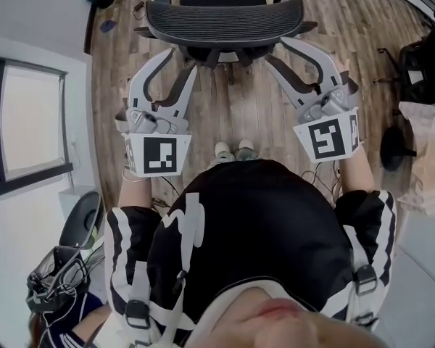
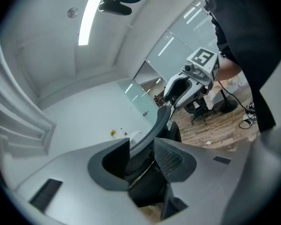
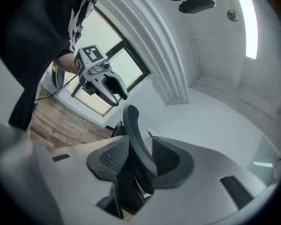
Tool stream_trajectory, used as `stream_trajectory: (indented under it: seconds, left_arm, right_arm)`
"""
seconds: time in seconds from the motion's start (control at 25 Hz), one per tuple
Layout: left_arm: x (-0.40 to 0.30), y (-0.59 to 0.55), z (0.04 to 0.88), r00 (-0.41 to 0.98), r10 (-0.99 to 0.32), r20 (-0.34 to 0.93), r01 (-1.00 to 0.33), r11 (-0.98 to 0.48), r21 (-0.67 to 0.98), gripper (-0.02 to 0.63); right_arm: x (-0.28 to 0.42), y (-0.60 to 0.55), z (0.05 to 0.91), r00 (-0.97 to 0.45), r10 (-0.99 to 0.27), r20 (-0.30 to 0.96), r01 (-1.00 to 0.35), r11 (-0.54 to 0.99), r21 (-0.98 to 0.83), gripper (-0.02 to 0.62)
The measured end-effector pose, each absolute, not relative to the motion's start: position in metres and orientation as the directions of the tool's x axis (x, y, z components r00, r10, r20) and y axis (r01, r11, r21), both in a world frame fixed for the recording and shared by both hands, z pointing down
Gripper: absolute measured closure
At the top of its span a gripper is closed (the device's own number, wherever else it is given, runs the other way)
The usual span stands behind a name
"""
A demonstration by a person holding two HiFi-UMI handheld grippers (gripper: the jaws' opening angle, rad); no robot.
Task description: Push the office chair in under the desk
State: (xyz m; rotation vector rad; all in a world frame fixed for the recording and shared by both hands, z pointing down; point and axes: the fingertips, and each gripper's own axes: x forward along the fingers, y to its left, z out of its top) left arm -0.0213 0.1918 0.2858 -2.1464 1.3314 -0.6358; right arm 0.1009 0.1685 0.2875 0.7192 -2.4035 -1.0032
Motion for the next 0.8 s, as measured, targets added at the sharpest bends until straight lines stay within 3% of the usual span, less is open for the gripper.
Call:
stream_trajectory:
  seconds: [0.36, 0.8]
  left_arm:
    - [-0.009, 0.180, 0.301, 0.381, -0.900, 0.211, -0.448, -0.380, -0.809, 0.431]
    - [-0.002, 0.158, 0.315, 0.329, -0.892, 0.309, -0.234, -0.394, -0.889, 0.419]
  right_arm:
    - [0.084, 0.160, 0.300, -0.731, -0.627, 0.268, -0.102, 0.489, 0.866, 0.425]
    - [0.066, 0.145, 0.310, -0.660, -0.676, 0.328, 0.023, 0.418, 0.908, 0.419]
